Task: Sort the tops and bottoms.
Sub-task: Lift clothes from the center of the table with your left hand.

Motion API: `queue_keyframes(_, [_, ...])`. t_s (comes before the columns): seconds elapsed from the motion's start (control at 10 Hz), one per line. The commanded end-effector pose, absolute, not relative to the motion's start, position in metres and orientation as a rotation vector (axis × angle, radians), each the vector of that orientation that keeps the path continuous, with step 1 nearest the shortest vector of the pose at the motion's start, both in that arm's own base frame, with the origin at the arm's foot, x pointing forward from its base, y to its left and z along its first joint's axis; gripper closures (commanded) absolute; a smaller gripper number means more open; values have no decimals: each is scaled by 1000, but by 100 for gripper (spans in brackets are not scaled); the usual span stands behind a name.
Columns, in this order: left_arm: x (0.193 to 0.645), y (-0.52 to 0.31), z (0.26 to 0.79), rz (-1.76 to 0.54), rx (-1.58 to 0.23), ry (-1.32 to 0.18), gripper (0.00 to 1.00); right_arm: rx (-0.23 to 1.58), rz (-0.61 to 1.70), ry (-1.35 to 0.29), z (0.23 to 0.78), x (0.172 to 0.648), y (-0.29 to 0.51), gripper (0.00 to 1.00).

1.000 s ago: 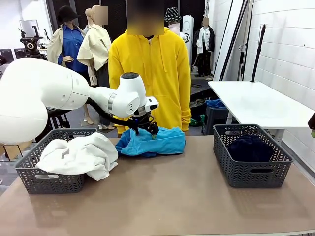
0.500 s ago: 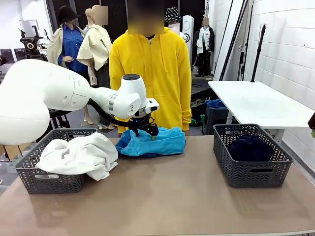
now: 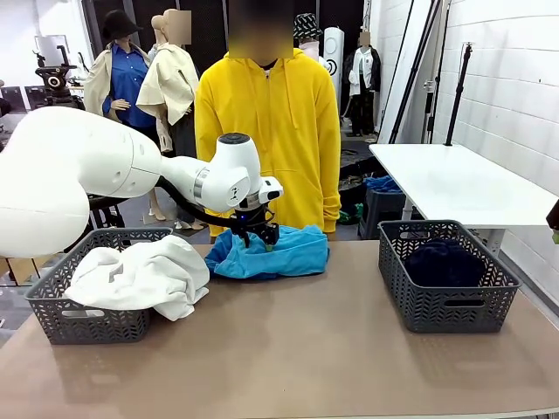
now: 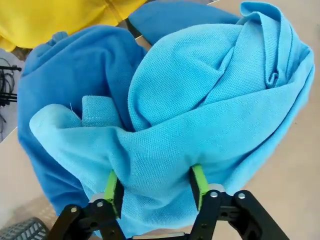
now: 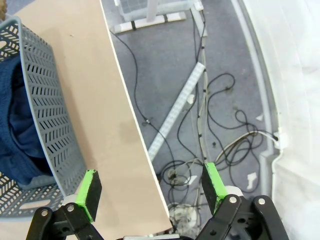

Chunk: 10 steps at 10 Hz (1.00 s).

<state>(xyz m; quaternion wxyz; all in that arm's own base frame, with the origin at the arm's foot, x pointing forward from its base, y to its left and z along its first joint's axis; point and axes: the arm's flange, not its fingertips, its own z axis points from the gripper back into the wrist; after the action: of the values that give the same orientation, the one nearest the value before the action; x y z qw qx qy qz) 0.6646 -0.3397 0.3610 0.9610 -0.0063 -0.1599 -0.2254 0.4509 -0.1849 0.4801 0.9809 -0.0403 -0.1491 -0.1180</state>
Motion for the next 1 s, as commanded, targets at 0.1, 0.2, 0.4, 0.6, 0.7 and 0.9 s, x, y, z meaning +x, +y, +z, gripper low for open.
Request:
queue_keyframes(0.1, [667, -342, 362, -433, -12, -312, 100, -92, -227, -295, 480, 451, -185, 0])
queue_keyframes(0.2, [667, -342, 363, -434, -13, -310, 100, -92, -227, -295, 480, 451, -185, 0])
queue_keyframes(0.4, [665, -341, 370, -430, -28, -309, 100, -92, -227, -295, 480, 451, -185, 0])
queue_keyframes(0.6, [661, -342, 378, -430, -50, -307, 100, -92, -227, -295, 480, 451, -185, 0])
queue_keyframes(0.7, [657, -342, 386, -426, -83, -290, 100, -92, -227, -295, 480, 451, -185, 0])
queue_keyframes(0.9, [641, -342, 422, -461, -140, -315, 100, -92, -227, -295, 480, 451, -185, 0])
